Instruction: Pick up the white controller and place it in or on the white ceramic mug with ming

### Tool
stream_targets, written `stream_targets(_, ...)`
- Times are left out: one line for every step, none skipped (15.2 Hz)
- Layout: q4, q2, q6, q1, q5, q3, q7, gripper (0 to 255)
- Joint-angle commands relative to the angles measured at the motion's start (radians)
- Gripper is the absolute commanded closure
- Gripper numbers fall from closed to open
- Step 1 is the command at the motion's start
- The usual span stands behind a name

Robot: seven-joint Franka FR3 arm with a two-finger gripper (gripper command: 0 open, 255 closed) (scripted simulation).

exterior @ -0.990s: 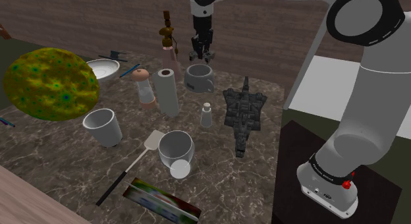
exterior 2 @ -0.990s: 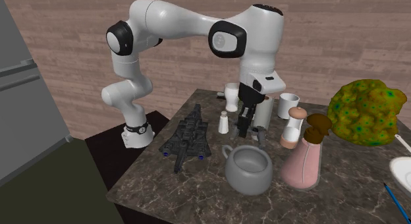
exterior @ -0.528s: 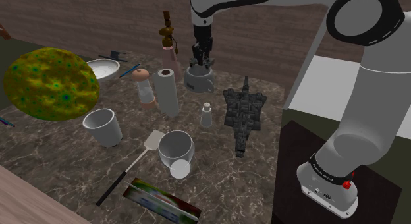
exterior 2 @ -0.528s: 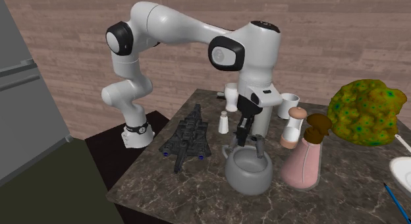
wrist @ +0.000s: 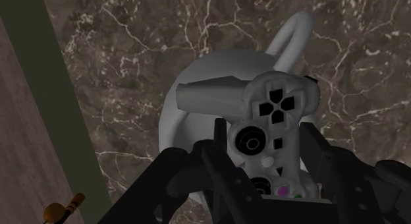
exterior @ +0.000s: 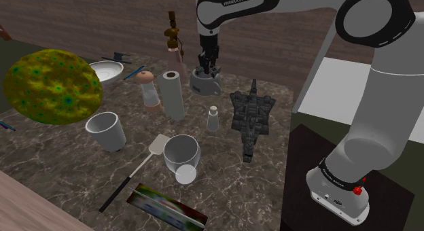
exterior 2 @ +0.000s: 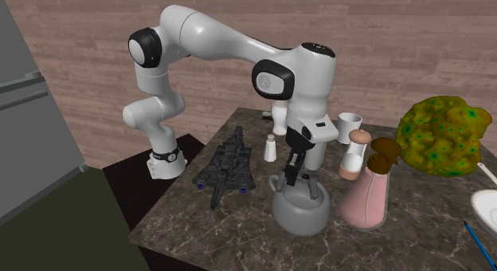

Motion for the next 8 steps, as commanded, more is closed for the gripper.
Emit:
stream_targets(-0.003,0.001,0.003,0.000,0.000,0.000,0.000,255)
stream_targets(-0.003,0.001,0.003,0.000,0.000,0.000,0.000,255)
stream_targets(-0.003,0.001,0.003,0.000,0.000,0.000,0.000,255)
stream_targets(-0.003,0.001,0.003,0.000,0.000,0.000,0.000,255)
stream_targets(-0.003,0.001,0.003,0.000,0.000,0.000,0.000,255)
stream_targets(-0.002,0.001,0.003,0.000,0.000,0.000,0.000,0)
stream_targets(-0.002,0.001,0.003,0.000,0.000,0.000,0.000,0)
stream_targets(-0.002,0.001,0.003,0.000,0.000,0.000,0.000,0)
